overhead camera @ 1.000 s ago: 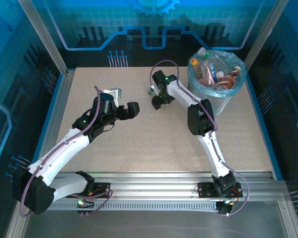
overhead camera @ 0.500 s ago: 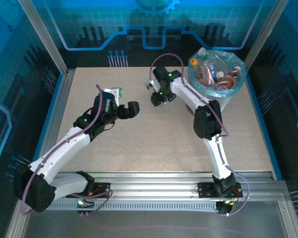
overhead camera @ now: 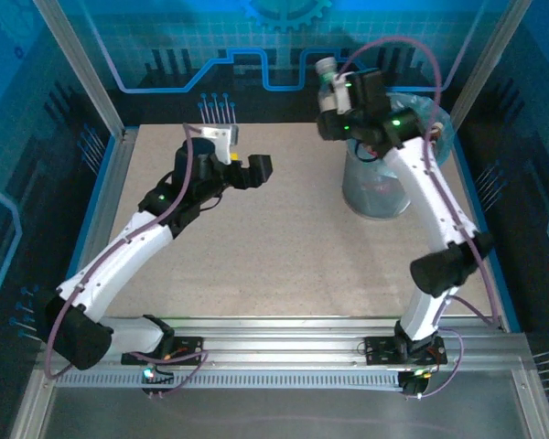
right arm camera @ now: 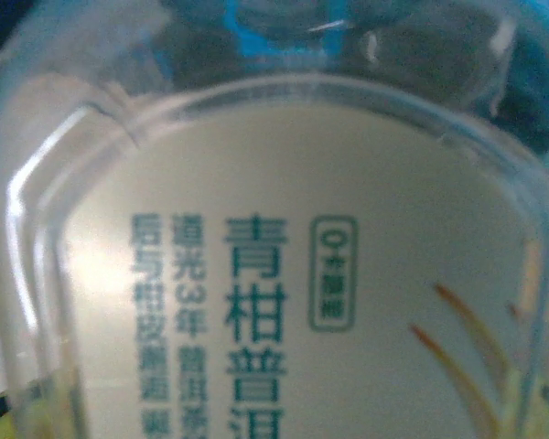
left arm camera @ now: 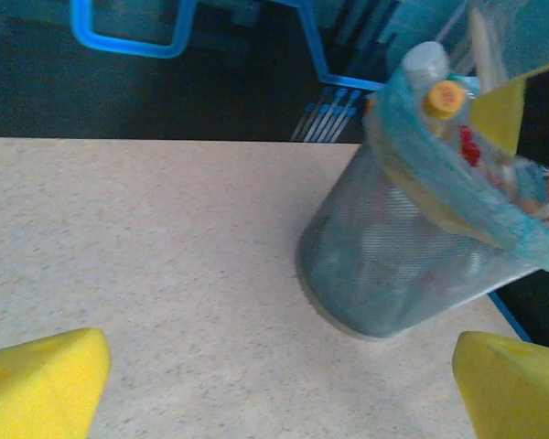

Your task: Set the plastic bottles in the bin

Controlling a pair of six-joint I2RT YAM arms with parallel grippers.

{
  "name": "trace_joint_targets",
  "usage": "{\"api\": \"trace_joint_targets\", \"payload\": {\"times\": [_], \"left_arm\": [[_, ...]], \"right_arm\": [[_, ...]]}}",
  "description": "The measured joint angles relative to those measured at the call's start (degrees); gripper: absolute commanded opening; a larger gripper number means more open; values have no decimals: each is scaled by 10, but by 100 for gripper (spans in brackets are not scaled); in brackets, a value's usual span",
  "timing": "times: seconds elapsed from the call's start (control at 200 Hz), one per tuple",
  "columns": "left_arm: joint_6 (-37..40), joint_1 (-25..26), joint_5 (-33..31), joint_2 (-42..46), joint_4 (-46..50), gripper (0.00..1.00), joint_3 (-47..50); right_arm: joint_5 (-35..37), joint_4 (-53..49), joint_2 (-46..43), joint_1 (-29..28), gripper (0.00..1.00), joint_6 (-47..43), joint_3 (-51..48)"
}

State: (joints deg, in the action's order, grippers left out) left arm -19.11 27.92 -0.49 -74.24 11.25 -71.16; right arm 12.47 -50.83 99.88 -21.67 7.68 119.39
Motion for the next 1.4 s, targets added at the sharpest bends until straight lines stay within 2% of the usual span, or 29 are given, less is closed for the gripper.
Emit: {"api": "trace_joint_targets", "payload": {"times": [0.225,0.405,0.555,0.65,0.85,1.005,1.151,1.401], "left_arm": [[-2,26,14,-17,-5,97,-4],[-4,27,14,-19,-3,97,-3],[-4,27,14,-19,5,98,-2],[-4,27,14,-20,6,98,1],[-4,27,14,-37,7,99,1],[-4,27,19,-45,7,99,2],[-4,27,24,-46,7,99,2],[-4,27,25,-46,5,99,7]], "right_arm": [[44,53,-83,81,51,22,-89],[94,77,-82,69,56,40,-119],[116,141,-108,71,58,72,-229],[108,182,-125,87,58,103,-280],[51,234,-153,144,63,177,-323],[7,253,-160,167,82,226,-337],[-10,256,-165,170,91,247,-337],[-10,256,-210,172,91,265,-362]]}}
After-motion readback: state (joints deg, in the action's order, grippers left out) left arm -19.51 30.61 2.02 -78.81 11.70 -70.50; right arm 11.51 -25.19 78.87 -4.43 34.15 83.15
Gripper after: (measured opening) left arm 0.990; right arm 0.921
